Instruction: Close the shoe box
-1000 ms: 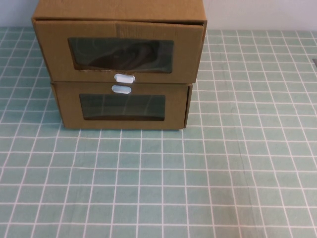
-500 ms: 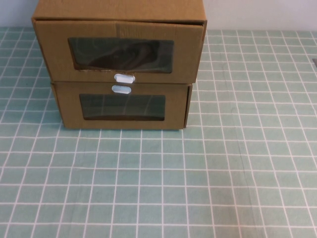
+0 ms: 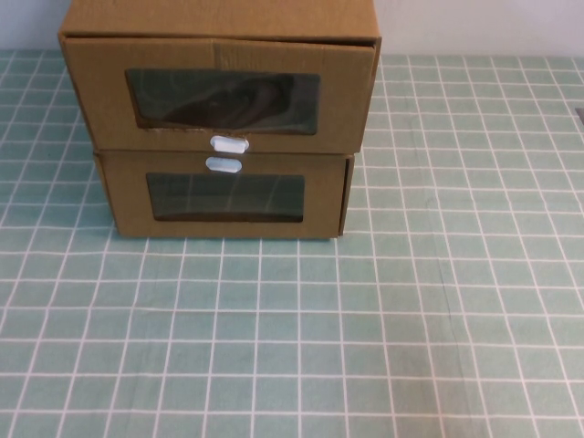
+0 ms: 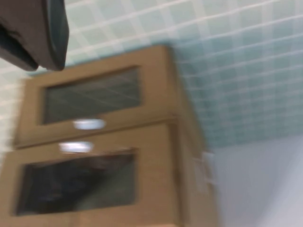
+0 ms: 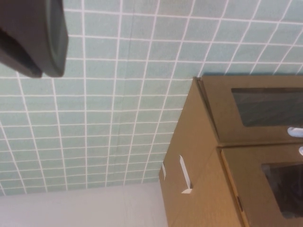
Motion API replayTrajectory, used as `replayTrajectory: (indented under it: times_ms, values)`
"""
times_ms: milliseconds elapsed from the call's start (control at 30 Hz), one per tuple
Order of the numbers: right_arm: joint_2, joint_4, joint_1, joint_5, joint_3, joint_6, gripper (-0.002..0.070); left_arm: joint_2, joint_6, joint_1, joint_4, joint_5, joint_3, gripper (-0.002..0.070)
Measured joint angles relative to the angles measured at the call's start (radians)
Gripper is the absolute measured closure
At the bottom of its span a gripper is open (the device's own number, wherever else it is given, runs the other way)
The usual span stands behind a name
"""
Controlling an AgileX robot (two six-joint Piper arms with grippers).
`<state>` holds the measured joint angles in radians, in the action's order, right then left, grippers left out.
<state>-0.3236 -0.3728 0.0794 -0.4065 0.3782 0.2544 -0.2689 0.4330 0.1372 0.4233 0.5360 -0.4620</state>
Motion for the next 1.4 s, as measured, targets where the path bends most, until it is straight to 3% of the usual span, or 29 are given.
replayTrajectory:
  times_ms: [233,367,733,1400]
  values:
    - [0.0,0.0,0.0,0.0,0.0,0.0,0.069,0.147,-0.241,0.0,-0.249,-0.203,0.237,0.068]
    - [0.0,0.0,0.0,0.0,0.0,0.0,0.069,0.248,-0.328,0.0,-0.312,-0.277,0.378,0.068]
    - [0.0,-0.002,0.0,0.0,0.0,0.0,0.069,0.278,-0.355,0.02,-0.334,-0.157,0.488,0.068]
    - [0.0,-0.002,0.0,0.0,0.0,0.0,0.069,0.278,-0.357,0.049,-0.337,-0.155,0.488,0.068]
